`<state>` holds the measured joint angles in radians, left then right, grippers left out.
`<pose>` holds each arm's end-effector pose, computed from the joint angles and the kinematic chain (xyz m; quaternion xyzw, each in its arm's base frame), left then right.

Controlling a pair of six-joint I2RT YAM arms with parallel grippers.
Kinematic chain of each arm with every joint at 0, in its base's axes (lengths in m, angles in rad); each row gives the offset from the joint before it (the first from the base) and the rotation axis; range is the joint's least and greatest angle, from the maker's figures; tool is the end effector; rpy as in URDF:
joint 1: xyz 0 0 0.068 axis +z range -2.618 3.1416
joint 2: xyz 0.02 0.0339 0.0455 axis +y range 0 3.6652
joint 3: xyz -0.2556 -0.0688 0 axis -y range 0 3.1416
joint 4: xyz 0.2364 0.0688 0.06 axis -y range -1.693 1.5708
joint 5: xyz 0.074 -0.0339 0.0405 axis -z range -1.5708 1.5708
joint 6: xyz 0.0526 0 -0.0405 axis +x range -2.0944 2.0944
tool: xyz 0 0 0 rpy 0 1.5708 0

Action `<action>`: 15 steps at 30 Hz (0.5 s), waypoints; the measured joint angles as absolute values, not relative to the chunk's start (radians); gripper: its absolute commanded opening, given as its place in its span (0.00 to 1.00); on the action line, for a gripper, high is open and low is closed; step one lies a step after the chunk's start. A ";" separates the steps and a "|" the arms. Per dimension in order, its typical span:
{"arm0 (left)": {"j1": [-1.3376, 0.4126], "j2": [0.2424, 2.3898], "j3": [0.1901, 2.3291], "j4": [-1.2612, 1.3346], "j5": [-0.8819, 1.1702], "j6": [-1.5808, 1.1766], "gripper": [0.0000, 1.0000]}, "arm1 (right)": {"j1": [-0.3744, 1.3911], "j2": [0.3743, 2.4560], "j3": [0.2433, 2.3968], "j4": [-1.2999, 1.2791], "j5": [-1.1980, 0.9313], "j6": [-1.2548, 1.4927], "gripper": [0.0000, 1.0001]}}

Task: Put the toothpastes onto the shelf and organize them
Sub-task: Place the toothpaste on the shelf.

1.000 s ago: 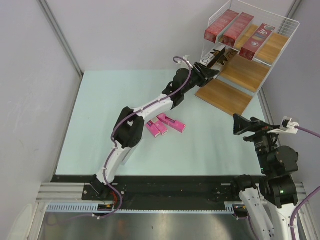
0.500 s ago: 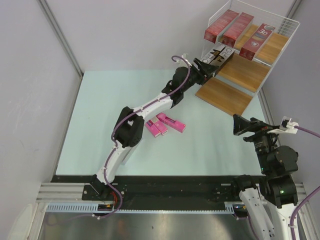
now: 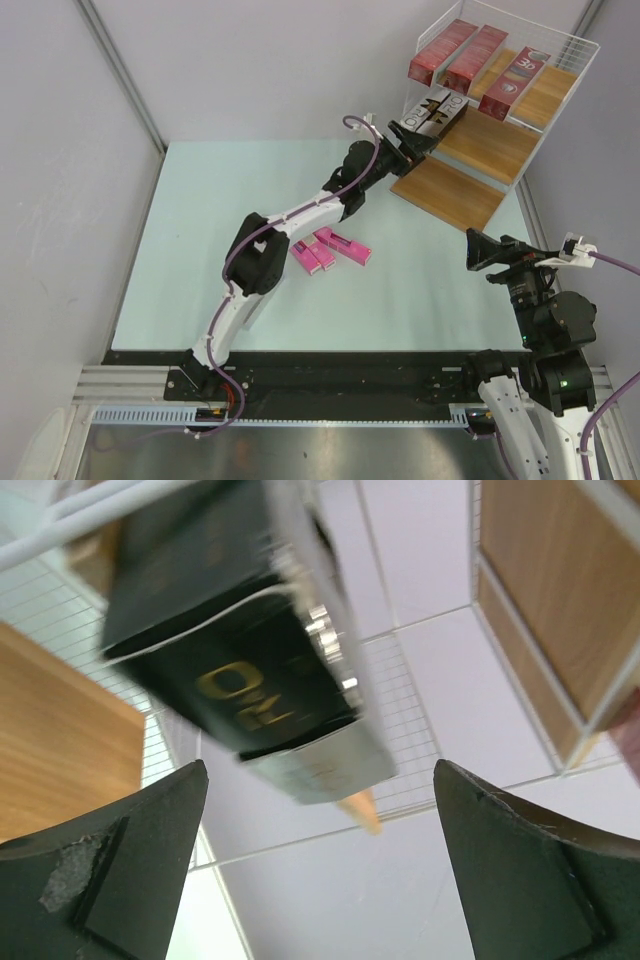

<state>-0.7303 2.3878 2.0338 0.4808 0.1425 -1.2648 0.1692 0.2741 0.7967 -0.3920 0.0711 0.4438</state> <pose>0.4226 -0.3884 0.2787 -0.1226 0.6499 -0.6544 0.3665 0.0738 0.0088 0.3691 0.1167 0.6492 0.2043 0.7233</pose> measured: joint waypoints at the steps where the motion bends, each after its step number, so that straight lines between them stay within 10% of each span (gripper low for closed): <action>1: -0.730 2.388 2.026 0.484 0.144 -1.263 1.00 | 0.169 0.274 0.797 -0.392 0.071 0.444 0.97; 15: -0.715 2.310 1.911 0.594 0.213 -1.236 1.00 | 0.169 0.297 0.797 -0.392 0.056 0.453 0.97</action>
